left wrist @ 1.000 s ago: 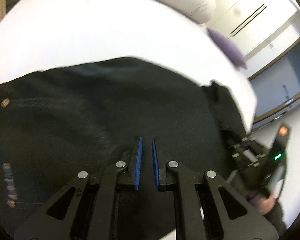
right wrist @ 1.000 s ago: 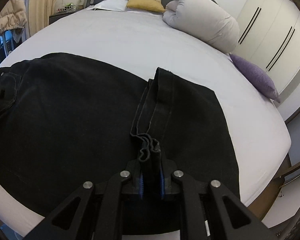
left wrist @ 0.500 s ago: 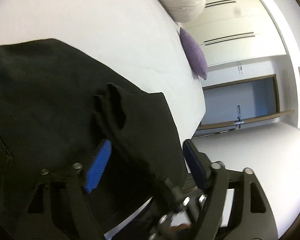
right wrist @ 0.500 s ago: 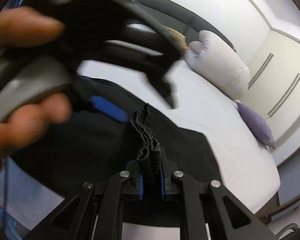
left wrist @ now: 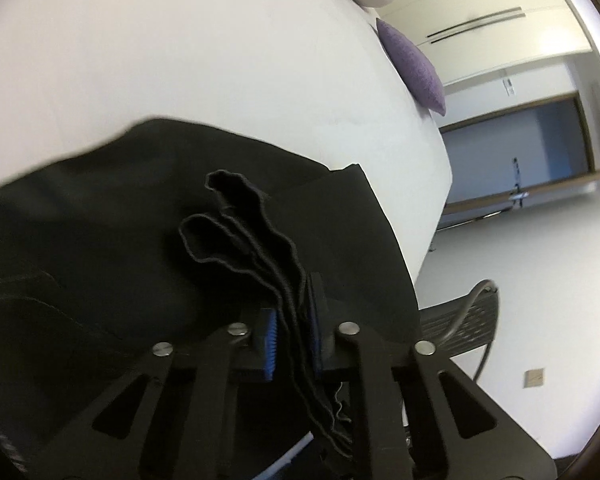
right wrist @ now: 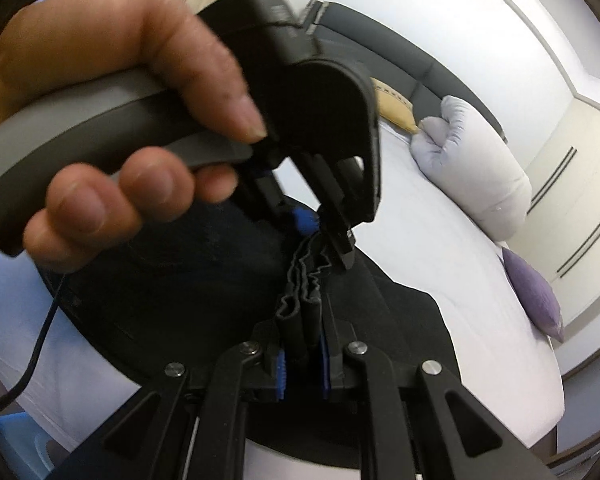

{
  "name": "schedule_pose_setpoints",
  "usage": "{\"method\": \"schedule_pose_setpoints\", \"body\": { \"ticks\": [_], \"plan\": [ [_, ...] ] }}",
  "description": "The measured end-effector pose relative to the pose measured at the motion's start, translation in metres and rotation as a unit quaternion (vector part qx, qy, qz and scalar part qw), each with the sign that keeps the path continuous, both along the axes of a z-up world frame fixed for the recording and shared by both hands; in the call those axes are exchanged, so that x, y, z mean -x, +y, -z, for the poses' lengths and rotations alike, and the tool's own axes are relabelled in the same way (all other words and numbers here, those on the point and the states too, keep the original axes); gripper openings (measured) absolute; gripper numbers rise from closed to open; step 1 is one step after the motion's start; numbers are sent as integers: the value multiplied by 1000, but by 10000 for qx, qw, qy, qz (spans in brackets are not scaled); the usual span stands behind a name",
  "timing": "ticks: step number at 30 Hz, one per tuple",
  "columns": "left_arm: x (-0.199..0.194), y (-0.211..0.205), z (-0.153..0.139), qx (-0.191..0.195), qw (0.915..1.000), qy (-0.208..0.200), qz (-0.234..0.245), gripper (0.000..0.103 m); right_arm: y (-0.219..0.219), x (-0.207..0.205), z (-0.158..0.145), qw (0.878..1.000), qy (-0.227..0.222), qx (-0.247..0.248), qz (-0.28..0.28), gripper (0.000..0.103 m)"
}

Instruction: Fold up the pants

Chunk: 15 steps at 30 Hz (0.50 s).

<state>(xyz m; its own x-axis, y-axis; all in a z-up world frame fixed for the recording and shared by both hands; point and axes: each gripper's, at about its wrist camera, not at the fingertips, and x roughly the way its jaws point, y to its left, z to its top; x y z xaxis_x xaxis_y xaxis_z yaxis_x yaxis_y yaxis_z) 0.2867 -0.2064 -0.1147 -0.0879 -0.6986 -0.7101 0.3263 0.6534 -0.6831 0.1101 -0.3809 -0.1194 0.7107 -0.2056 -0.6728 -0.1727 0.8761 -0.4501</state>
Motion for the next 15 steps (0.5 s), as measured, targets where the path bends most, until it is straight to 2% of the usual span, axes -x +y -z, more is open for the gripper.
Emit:
{"method": "schedule_pose_setpoints", "body": {
  "ticks": [4,10,15],
  "plan": [
    [7,19,0,-239,9995,-189,32,10,14,-2,4,9997,90,20,-238,14],
    [7,41,24,-458,9988,-116,-123,10,30,-6,19,9982,412,-65,-437,14],
    [8,54,45,-460,9985,17,-284,10,40,-5,28,9969,569,-98,-542,14]
  ]
}}
